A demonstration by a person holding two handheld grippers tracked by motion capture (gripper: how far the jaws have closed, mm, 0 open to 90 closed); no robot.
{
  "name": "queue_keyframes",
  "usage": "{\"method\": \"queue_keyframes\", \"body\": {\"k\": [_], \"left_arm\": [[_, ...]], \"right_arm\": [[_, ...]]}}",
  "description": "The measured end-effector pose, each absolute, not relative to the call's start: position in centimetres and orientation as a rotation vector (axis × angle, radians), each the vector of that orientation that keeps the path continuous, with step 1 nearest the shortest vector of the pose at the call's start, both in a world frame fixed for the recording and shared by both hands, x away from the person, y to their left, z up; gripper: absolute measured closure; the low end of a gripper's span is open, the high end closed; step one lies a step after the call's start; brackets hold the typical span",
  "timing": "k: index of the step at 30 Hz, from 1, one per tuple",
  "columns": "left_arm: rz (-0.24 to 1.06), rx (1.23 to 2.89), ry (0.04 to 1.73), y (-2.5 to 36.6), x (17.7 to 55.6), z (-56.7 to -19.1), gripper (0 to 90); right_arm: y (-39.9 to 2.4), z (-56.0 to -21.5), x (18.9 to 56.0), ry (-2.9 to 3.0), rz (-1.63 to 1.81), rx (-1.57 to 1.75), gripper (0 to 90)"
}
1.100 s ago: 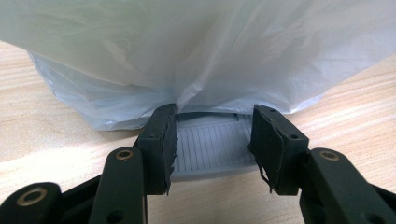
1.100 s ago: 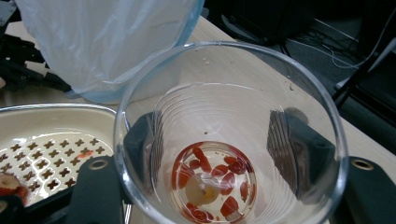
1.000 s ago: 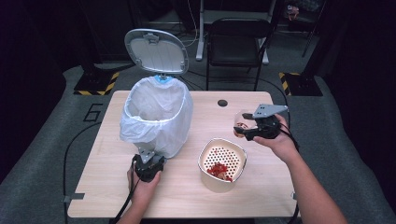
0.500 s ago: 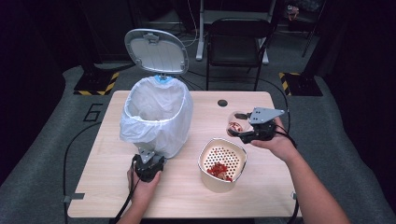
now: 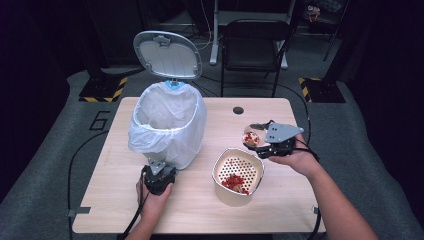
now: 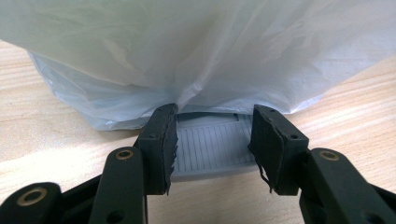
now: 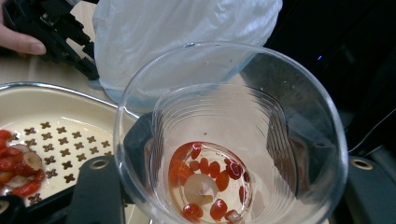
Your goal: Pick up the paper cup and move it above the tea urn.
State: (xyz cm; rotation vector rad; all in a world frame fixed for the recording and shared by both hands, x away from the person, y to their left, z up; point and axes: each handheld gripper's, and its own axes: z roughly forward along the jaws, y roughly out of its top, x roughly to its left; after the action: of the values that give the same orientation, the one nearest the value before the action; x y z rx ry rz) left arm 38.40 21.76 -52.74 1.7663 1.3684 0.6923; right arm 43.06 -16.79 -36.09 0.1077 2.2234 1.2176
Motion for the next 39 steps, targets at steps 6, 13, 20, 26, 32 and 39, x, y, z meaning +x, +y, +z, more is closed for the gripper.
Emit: {"method": "queue_keyframes", "body": {"k": [6, 13, 20, 26, 32, 39], "left_arm": [[0.694, 1.754, 1.382, 21.8, 38.4, -52.7, 52.8], [0.704, 1.774, 1.374, 21.9, 38.4, -52.7, 54.0], [0.705, 1.774, 1.373, 21.9, 38.4, -52.7, 54.0], [0.707, 1.771, 1.373, 21.9, 38.4, -52.7, 54.0], [0.706, 1.77, 1.373, 21.9, 38.4, -52.7, 54.0], [0.709, 1.771, 1.372, 21.9, 38.4, -52.7, 54.0]], "right_arm": [[-15.9, -36.1, 41.3, 2.135, 1.134, 0.003, 37.3], [-14.9, -37.2, 39.5, 2.058, 0.997, -0.118, 38.5], [-14.4, -37.6, 38.1, 1.968, 0.882, -0.217, 39.2], [-13.6, -38.3, 37.1, 1.878, 0.698, -0.375, 40.2], [-12.8, -38.7, 36.2, 1.752, 0.523, -0.515, 41.1], [-12.2, -40.0, 35.3, 1.574, 0.237, -0.732, 41.7]]}}
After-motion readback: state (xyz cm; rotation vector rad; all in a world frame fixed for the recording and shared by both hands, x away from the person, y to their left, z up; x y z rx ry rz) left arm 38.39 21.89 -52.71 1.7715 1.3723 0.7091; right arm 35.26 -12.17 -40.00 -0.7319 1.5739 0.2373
